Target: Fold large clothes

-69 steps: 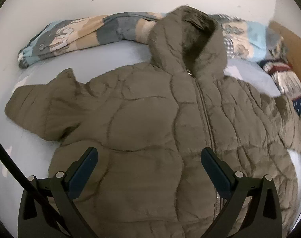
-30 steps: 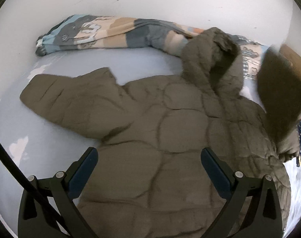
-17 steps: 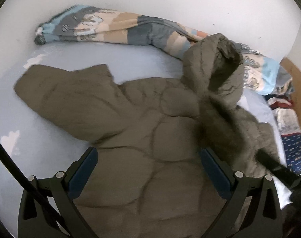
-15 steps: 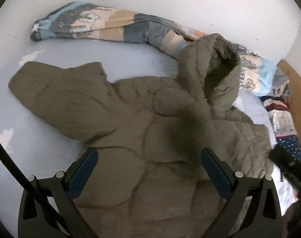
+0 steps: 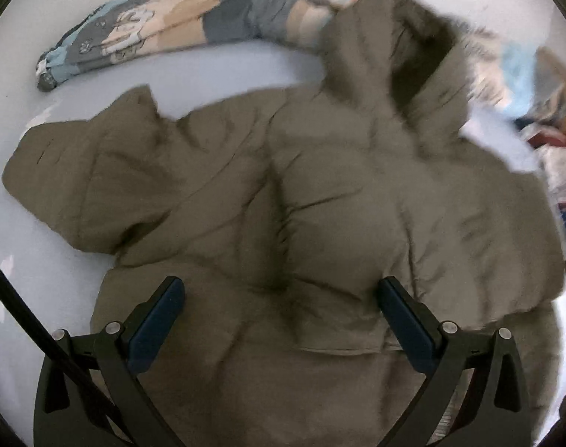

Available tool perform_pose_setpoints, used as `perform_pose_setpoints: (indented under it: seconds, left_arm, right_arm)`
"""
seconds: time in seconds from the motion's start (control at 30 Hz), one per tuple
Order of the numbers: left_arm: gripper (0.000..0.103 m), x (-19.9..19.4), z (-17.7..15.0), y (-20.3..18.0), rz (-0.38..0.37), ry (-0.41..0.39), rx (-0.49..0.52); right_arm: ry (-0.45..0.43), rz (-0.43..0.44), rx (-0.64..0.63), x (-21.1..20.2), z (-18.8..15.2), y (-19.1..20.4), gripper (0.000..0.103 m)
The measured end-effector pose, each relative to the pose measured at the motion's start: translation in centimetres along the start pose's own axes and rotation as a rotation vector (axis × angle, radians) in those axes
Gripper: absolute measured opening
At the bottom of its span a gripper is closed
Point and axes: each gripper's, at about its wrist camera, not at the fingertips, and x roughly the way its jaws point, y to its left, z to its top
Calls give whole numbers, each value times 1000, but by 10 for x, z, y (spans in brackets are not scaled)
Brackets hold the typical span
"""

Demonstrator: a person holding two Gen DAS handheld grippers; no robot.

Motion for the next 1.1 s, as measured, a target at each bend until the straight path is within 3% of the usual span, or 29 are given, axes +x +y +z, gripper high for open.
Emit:
perform_pose_setpoints:
  seconds: [0.07,0.13,0.27,0.37,0.47,0.57,0.7,0.77,0.83,0.97,1.1]
  left_arm:
    - [103,7,0,4,25,17,-10]
    - [103,6,0,4,46,13,9]
    - [103,-11,5,13,-16,-17,-18]
    - [103,-33,12,30,-46,-75,-67]
    - [103,-49,16,52,-44,-119,-116]
    - [103,-55,19,78,-42,-123,-161]
    - [103,-58,21,124,0,-132,-221]
    - [103,-59,21,155,22,-138,-255]
    - [103,-59,21,187,48,-137,-289]
    - [103,-56,22,254,88,-144,-366]
    - [103,-46,10,335,68,-131,-554]
  right_arm:
    - [41,-56,-26,24,-2,-4,20]
    - [138,-36,-27,46,-9,-7,20]
    - [182,-84,-59,58,-13,0,20]
    - [109,-62,-43,33,-7,10,20]
    - [-5,-24,-132,6,-5,36,20]
    - [-28,34,-214,1,-15,66,22]
    - [7,109,-302,11,-34,103,23]
    - [47,131,-354,23,-48,122,29]
    - [121,92,-411,43,-65,133,51]
    - [133,39,-458,48,-79,140,51]
    - [72,131,-391,21,-62,139,51]
